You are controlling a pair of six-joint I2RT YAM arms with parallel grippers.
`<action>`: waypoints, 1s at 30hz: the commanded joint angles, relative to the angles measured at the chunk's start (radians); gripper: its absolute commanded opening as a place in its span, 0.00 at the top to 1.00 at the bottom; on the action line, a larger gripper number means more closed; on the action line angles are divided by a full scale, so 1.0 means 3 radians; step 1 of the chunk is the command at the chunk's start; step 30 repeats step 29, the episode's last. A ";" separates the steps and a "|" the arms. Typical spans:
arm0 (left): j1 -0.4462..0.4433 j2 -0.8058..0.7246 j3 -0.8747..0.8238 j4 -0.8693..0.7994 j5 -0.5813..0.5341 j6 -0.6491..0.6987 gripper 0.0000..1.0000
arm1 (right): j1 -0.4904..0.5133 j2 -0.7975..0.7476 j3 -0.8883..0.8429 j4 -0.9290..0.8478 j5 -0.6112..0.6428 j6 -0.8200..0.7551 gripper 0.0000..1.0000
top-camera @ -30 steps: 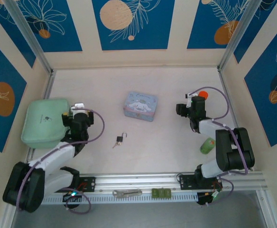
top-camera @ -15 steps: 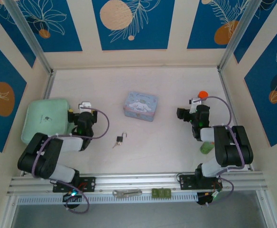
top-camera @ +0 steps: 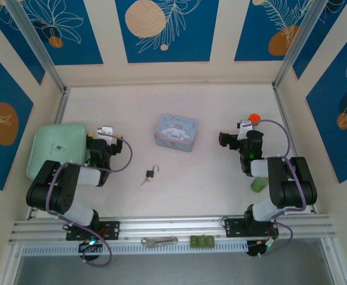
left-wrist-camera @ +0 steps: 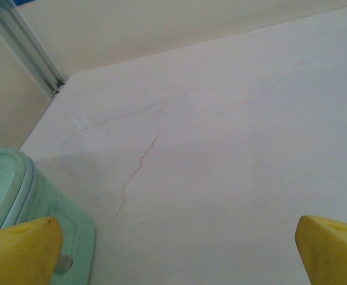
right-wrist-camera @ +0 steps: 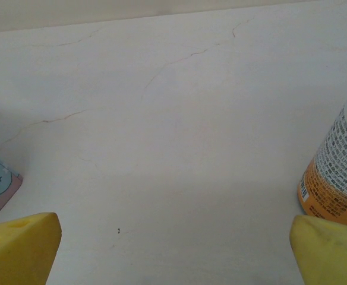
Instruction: Unlock a padlock with a key
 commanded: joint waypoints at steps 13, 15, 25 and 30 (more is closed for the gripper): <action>0.0271 0.0131 0.0006 0.0107 0.0522 -0.0282 0.00 | -0.0007 -0.0008 0.0027 0.0090 -0.0071 -0.0014 0.01; 0.0271 0.0139 0.0002 0.0128 0.0518 -0.0279 0.00 | -0.0007 -0.0008 0.0021 0.0094 -0.0071 -0.0014 0.01; 0.0270 0.0134 0.0006 0.0113 0.0518 -0.0282 0.00 | -0.0008 -0.0004 0.0031 0.0075 -0.0077 -0.0009 0.01; 0.0270 0.0132 0.0006 0.0113 0.0518 -0.0282 0.00 | -0.0007 -0.0008 0.0027 0.0086 -0.0080 -0.0009 0.01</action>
